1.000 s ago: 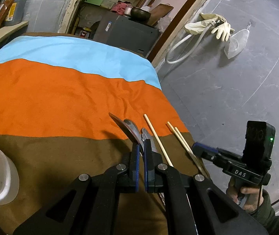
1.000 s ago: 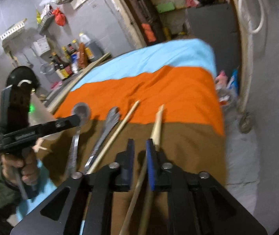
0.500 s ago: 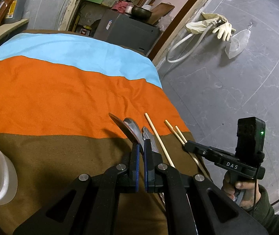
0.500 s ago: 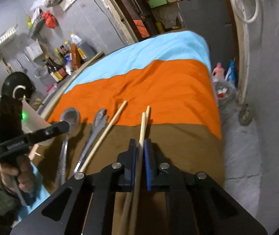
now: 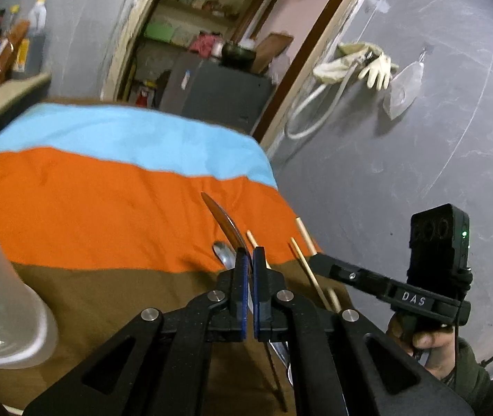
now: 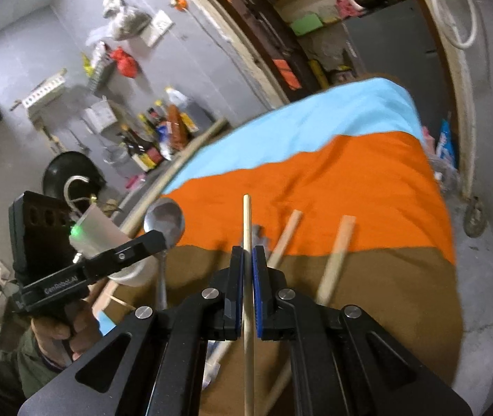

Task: Organize utensils
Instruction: 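Lift the knife toward the caddy with left while right lifts the chopstick there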

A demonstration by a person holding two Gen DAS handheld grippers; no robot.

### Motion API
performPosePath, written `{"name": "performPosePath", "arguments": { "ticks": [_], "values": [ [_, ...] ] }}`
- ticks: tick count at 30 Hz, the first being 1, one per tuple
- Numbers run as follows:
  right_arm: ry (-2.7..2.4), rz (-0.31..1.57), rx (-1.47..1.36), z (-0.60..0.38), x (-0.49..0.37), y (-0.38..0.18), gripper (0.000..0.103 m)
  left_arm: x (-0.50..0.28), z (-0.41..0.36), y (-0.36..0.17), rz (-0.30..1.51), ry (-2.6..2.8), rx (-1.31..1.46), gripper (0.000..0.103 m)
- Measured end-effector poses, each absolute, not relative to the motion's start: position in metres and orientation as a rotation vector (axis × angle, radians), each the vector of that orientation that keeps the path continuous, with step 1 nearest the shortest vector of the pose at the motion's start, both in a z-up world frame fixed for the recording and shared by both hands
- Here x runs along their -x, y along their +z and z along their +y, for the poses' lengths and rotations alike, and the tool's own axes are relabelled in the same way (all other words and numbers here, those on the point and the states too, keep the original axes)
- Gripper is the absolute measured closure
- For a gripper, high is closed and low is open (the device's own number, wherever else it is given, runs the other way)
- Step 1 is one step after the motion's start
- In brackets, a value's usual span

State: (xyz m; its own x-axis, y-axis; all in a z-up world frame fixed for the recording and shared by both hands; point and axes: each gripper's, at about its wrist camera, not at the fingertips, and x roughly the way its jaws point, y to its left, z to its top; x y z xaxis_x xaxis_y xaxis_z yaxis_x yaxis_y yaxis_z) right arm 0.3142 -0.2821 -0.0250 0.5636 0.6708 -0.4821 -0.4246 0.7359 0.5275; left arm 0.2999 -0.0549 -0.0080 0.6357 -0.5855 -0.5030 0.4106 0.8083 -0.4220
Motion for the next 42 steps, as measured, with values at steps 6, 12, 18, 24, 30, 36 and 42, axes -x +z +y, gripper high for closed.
{"name": "performPosePath", "arguments": {
  "ticks": [6,12,18,24,30,36,42],
  "values": [
    [0.708,0.658,-0.360,-0.263,-0.313,-0.015,0.100,-0.284,-0.049,0.008,0.567,-0.553,0.252,0.103],
    [0.707,0.602,-0.351,-0.258,-0.308,-0.007,0.100,-0.269,-0.049,0.013,0.491,-0.539,0.221,0.103],
    [0.727,0.522,-0.348,-0.256,-0.297,0.008,0.100,-0.250,-0.042,0.019,0.393,-0.530,0.215,0.103],
    [0.727,0.395,-0.321,-0.245,-0.279,0.037,0.100,-0.230,-0.026,0.043,0.275,-0.524,0.229,0.103],
    [0.784,0.254,-0.310,-0.211,-0.266,0.076,0.100,-0.219,0.004,0.075,0.196,-0.491,0.232,0.103],
    [0.845,0.103,-0.337,-0.159,-0.264,0.109,0.100,-0.203,0.048,0.103,0.117,-0.407,0.218,0.103],
    [0.862,-0.022,-0.342,-0.105,-0.265,0.122,0.100,-0.192,0.102,0.118,0.046,-0.285,0.194,0.103]
  ]
}}
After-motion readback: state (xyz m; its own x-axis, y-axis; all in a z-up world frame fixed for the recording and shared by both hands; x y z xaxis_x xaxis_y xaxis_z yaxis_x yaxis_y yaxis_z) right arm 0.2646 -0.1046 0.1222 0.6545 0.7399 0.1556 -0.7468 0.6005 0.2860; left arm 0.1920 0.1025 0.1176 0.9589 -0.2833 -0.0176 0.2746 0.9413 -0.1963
